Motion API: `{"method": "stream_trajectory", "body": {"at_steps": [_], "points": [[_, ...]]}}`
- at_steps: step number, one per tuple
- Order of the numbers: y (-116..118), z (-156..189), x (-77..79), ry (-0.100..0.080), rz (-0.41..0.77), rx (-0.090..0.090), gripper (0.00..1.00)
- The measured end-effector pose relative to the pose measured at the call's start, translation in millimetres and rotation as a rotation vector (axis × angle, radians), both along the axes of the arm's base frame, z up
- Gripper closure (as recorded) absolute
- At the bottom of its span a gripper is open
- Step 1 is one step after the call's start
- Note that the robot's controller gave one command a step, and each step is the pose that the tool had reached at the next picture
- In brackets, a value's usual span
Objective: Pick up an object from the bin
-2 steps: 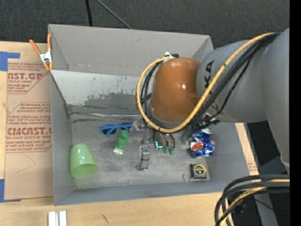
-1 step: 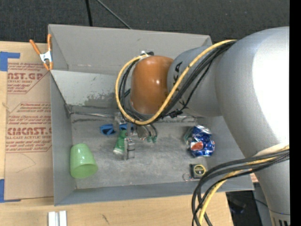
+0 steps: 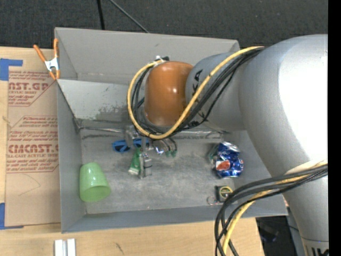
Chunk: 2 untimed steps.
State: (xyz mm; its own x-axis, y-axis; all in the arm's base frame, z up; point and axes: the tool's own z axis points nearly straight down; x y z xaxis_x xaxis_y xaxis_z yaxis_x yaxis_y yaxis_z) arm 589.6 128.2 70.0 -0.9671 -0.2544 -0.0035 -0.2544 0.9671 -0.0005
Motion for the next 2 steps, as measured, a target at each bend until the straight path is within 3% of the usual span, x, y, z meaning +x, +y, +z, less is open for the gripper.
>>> {"method": "stream_trajectory", "body": {"at_steps": [1, 2], "points": [[0.3, 1.0, 0.3, -0.001, -0.001, 0.002, 1.0], [2.8, 175.3, 0.8, -0.009, 0.029, 0.001, 1.0]]}}
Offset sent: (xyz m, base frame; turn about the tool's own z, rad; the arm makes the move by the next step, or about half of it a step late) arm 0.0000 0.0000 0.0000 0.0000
